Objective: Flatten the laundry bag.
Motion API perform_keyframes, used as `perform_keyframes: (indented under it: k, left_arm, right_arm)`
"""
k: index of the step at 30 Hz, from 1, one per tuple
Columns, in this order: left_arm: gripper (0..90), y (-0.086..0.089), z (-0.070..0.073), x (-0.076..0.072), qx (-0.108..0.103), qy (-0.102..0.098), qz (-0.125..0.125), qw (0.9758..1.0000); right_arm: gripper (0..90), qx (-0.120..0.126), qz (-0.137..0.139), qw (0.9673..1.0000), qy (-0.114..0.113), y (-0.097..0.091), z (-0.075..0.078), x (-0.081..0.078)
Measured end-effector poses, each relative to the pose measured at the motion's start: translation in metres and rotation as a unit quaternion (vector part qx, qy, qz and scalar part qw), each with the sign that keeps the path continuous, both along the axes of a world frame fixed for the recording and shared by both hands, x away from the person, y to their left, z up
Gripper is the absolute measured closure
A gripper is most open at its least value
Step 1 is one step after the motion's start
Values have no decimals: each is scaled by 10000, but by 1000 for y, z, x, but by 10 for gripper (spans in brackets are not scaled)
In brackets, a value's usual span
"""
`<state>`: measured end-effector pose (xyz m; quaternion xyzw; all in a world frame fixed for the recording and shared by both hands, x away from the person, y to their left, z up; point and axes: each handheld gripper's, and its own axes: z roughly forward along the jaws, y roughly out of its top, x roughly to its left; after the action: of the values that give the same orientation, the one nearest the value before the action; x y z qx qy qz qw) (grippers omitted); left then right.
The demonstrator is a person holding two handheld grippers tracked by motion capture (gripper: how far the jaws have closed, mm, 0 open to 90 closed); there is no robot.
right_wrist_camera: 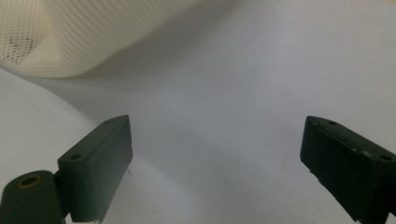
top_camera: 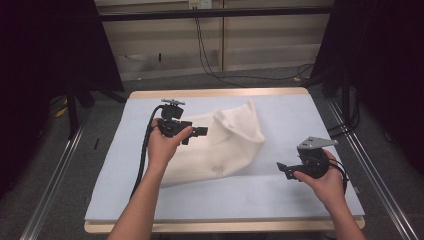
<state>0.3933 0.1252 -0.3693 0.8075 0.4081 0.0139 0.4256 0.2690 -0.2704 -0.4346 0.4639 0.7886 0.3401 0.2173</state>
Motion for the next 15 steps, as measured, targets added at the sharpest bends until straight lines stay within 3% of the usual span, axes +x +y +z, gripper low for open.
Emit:
perform_keyframes:
  k: [7, 10, 15]
  left_arm:
    - [245, 9, -9, -2, 93, 60, 61, 9999]
    - [234, 14, -13, -2, 317, 163, 27, 9994]
    - [235, 20, -15, -3, 501, 141, -5, 9986]
  right_arm:
    - [81, 25, -42, 10000, -11, 1, -1, 0]
    - [96, 37, -7, 10000, 13, 2, -3, 1]
    - [128, 16, 111, 9999, 48, 4, -5, 1]
